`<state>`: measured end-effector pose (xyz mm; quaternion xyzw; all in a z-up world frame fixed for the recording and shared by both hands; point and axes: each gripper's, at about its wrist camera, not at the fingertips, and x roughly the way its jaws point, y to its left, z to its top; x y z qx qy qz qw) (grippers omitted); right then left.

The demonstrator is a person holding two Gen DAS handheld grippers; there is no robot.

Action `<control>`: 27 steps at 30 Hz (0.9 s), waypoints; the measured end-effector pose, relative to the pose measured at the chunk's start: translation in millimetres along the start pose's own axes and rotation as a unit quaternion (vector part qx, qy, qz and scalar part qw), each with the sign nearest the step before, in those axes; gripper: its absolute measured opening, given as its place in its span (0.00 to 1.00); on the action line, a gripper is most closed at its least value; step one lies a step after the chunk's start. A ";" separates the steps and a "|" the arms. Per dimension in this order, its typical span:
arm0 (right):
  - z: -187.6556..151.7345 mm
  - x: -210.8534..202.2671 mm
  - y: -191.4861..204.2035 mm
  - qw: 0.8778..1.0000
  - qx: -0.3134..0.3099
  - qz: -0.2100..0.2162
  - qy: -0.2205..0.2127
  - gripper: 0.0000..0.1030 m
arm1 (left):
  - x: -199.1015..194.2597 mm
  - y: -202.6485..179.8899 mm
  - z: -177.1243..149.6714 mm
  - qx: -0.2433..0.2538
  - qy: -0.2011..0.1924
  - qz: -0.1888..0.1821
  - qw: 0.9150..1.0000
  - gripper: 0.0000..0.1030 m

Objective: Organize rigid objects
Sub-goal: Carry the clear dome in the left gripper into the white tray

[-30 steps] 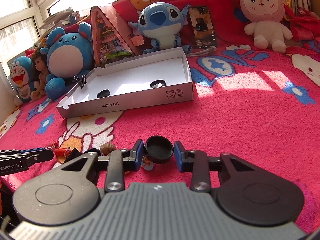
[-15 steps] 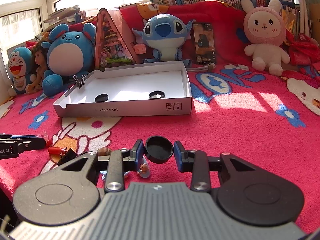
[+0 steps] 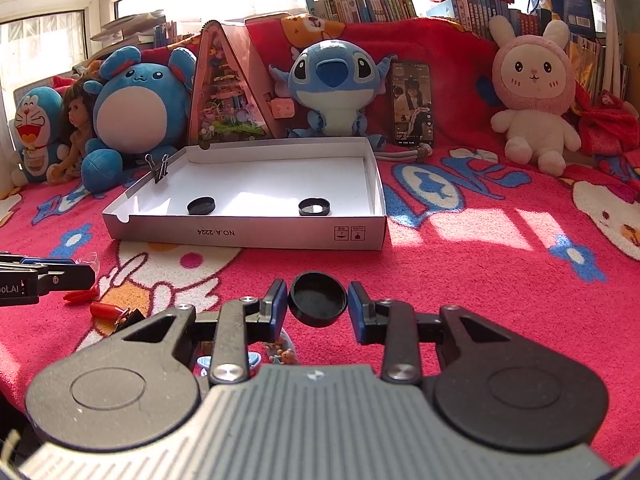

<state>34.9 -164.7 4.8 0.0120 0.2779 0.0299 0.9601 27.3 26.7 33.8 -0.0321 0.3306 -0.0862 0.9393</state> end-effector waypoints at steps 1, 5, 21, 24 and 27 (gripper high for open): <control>1.0 0.3 0.4 1.000 -0.001 0.000 -0.001 0.37 | 0.5 -0.5 1.3 0.001 -0.002 0.000 1.000 0.25; 5.7 2.0 2.5 1.000 -0.008 -0.001 -0.007 0.37 | 2.4 -2.1 6.3 0.004 -0.006 -0.002 1.000 0.25; 25.9 18.4 9.2 1.000 -0.028 0.000 -0.011 0.37 | 18.8 -0.2 38.5 -0.005 -0.014 -0.010 1.000 0.25; 35.2 24.2 6.9 1.000 -0.027 0.001 -0.011 0.37 | 23.8 1.0 48.5 -0.002 -0.018 -0.007 1.000 0.25; 43.4 30.1 5.7 1.000 -0.028 0.003 -0.010 0.37 | 28.9 2.0 57.7 0.000 -0.020 -0.006 1.000 0.25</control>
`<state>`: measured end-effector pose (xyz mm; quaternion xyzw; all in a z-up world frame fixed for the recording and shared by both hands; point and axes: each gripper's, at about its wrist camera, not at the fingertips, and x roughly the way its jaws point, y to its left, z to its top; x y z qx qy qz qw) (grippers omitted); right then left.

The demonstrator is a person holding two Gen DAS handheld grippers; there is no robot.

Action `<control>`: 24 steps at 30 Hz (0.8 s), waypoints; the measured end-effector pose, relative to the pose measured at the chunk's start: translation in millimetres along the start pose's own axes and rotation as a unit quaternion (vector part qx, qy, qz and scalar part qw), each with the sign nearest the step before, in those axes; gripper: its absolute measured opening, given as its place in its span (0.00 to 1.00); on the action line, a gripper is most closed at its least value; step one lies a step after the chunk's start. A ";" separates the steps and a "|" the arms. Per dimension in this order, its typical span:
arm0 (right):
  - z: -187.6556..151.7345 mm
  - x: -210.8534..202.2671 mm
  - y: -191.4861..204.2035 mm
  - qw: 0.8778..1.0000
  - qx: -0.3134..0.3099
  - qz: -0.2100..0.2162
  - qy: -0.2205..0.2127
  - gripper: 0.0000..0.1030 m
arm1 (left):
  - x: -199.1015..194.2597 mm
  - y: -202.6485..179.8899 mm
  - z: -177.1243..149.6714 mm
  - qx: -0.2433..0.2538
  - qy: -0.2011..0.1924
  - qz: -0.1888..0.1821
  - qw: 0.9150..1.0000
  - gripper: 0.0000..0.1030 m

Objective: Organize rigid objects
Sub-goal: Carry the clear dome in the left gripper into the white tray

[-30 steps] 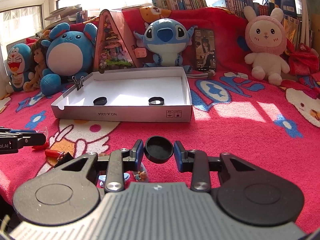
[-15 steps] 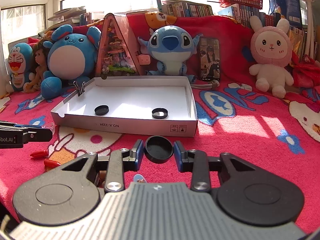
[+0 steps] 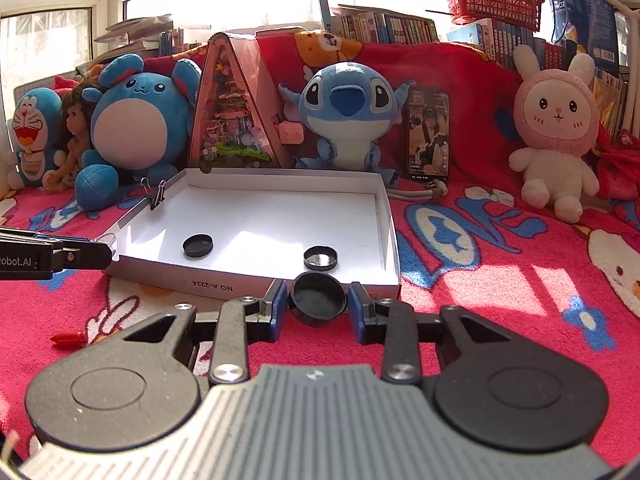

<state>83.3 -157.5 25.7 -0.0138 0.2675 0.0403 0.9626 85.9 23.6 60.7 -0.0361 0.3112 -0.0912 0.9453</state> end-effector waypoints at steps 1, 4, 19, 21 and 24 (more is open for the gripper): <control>2.2 2.2 -0.2 1.000 -0.001 0.000 0.001 0.37 | 2.0 0.6 2.3 0.000 -0.001 0.000 1.000 0.25; 9.2 11.1 -1.1 1.000 -0.005 -0.002 0.004 0.37 | 10.9 3.6 10.3 -0.006 0.003 0.004 1.000 0.25; 31.1 60.8 -12.6 0.999 0.009 0.000 0.047 0.37 | 67.0 21.3 24.8 -0.033 0.056 0.019 0.998 0.25; 33.4 67.0 -14.7 0.998 0.016 0.000 0.055 0.37 | 72.4 22.6 24.3 -0.033 0.062 0.021 0.997 0.25; 35.3 75.2 -16.1 0.998 0.020 -0.001 0.064 0.37 | 78.2 23.1 22.7 -0.034 0.068 0.024 0.997 0.25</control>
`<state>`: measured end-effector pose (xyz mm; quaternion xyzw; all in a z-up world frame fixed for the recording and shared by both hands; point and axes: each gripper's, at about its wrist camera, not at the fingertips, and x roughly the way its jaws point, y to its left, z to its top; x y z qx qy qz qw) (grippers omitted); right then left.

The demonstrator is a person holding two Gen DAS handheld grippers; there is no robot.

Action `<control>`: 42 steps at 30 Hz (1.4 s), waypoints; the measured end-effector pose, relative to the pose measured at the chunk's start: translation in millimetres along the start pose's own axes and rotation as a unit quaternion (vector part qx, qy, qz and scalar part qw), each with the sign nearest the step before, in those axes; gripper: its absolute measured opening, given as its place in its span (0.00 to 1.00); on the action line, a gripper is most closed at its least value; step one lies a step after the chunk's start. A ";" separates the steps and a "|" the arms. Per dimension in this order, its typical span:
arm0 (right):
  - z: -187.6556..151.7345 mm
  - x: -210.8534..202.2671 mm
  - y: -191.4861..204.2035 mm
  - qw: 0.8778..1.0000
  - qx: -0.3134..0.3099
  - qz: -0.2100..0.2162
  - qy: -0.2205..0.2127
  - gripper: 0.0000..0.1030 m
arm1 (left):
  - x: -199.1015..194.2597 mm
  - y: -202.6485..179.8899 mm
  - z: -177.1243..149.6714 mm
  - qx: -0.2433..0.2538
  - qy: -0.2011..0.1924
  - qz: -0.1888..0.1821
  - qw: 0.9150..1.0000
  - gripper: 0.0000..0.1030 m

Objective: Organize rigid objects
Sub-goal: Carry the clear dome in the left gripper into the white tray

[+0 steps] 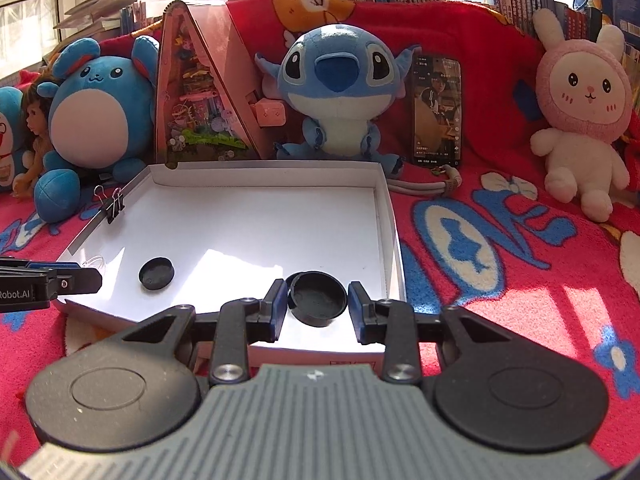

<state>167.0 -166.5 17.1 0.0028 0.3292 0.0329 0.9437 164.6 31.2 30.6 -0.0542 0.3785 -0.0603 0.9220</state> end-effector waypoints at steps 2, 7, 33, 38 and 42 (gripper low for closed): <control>0.6 3.7 0.1 1.000 0.000 -0.001 0.004 0.37 | 3.3 -0.2 -0.3 0.000 0.003 0.002 1.000 0.25; 2.9 11.8 0.2 1.000 0.000 -0.001 0.014 0.37 | 9.5 -0.9 0.4 -0.001 0.008 0.006 1.000 0.25; 36.0 54.4 8.6 0.995 -0.006 0.002 0.103 0.38 | 23.3 -4.5 5.6 0.004 0.022 0.014 1.000 0.25; 36.3 59.1 10.7 0.994 -0.016 -0.006 0.110 0.37 | 26.0 -6.1 5.0 0.007 0.022 0.013 1.000 0.25; 35.6 61.4 12.3 0.993 -0.023 -0.009 0.114 0.38 | 27.2 -6.9 5.3 0.006 0.022 0.010 1.000 0.25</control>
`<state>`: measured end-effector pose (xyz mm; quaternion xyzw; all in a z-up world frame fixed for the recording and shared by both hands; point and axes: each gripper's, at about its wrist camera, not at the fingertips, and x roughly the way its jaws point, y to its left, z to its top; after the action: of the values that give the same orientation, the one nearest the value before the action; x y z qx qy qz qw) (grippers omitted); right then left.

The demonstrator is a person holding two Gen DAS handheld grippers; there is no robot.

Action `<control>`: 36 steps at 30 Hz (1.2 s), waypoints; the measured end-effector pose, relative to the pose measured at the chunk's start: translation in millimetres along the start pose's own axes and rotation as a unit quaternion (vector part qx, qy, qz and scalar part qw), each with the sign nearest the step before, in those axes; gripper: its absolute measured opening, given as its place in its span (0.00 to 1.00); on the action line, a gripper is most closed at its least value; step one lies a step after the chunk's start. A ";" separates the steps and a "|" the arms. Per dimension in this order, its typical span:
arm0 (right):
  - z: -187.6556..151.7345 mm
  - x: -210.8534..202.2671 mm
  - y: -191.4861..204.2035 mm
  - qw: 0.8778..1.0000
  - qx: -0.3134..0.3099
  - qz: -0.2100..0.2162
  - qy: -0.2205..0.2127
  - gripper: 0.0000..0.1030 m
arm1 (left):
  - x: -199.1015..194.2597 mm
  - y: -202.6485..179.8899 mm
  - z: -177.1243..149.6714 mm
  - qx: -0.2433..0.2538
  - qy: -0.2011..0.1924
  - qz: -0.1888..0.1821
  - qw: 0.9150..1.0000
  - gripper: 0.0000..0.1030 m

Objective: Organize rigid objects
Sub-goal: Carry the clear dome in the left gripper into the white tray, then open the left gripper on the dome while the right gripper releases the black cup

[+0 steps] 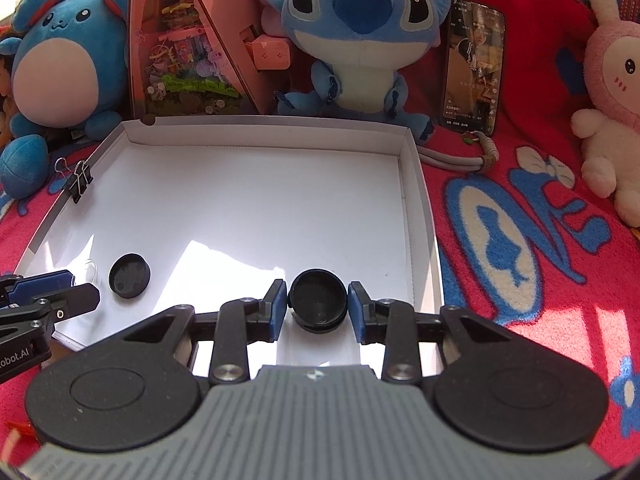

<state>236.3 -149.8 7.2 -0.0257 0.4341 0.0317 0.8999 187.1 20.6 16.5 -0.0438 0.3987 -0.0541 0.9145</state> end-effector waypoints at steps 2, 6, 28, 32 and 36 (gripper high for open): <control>0.0 0.3 1.1 1.000 -0.004 -0.003 0.000 0.38 | 0.6 -0.7 -0.1 0.001 -0.001 0.000 1.000 0.25; -0.1 -1.3 2.7 1.000 -0.013 -0.011 0.001 0.38 | 1.6 -1.6 -0.5 0.001 0.000 -0.002 1.000 0.25; 1.9 -2.1 6.3 1.000 -0.028 -0.013 0.006 0.52 | 6.8 -5.3 -1.7 0.004 -0.003 -0.005 1.000 0.25; 1.4 -1.6 5.5 0.999 -0.028 -0.015 0.006 0.53 | 6.9 -6.7 -2.4 0.010 -0.005 -0.005 1.000 0.26; 0.3 -1.7 3.4 1.000 -0.024 -0.015 0.006 0.55 | 6.9 -7.6 -2.1 0.011 -0.006 -0.011 1.000 0.36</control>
<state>235.2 -146.4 8.7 -0.0534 0.4385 0.0286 0.8967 189.7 12.1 11.0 -0.0383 0.3920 -0.0683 0.9166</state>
